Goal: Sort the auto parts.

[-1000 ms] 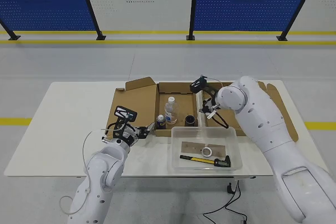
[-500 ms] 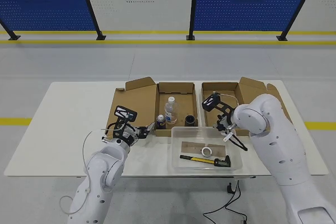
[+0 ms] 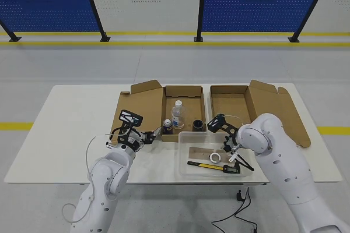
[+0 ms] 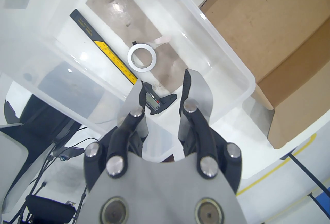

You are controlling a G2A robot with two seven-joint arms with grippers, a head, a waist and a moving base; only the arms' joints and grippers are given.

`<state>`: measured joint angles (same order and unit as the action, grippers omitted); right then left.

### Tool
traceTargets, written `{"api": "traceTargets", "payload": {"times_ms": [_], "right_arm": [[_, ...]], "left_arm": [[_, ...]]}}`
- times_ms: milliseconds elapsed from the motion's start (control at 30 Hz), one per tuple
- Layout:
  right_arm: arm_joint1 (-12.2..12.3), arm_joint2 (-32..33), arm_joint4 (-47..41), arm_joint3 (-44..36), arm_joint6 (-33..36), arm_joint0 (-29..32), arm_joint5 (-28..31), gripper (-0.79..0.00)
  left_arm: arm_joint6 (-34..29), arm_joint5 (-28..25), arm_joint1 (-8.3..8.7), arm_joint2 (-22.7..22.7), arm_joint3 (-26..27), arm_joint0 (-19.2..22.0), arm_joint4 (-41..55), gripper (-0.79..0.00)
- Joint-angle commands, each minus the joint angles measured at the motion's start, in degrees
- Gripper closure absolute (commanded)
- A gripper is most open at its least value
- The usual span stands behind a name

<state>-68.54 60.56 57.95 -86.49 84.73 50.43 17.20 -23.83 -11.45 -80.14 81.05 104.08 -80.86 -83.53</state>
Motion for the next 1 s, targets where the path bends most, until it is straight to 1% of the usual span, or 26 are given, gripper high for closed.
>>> {"api": "traceTargets", "payload": {"times_ms": [0, 267, 467, 600, 967], "right_arm": [[-0.1, -1.1, 1.0, 0.9, -0.6, -0.3, 0.0, -0.314], [-0.5, -4.5, 3.4, 4.4, -3.0, -0.4, 0.1, -0.311], [-1.1, -6.4, 1.2, 8.0, -3.8, -1.2, -0.1, -0.296], [-1.6, -7.8, 1.0, 10.7, -5.1, -2.3, -0.4, -0.252], [-2.9, -10.3, -3.4, 17.3, -5.6, -5.2, -1.6, -0.225]], "left_arm": [[0.0, 0.0, 0.0, 0.0, 0.0, 0.0, 0.0, -0.785], [0.0, 0.0, 0.0, 0.0, 0.0, 0.0, 0.0, -0.785], [0.0, 0.0, 0.0, 0.0, 0.0, 0.0, 0.0, -0.785], [0.0, 0.0, 0.0, 0.0, 0.0, 0.0, 0.0, -0.785], [0.0, 0.0, 0.0, 0.0, 0.0, 0.0, 0.0, -0.785]]}}
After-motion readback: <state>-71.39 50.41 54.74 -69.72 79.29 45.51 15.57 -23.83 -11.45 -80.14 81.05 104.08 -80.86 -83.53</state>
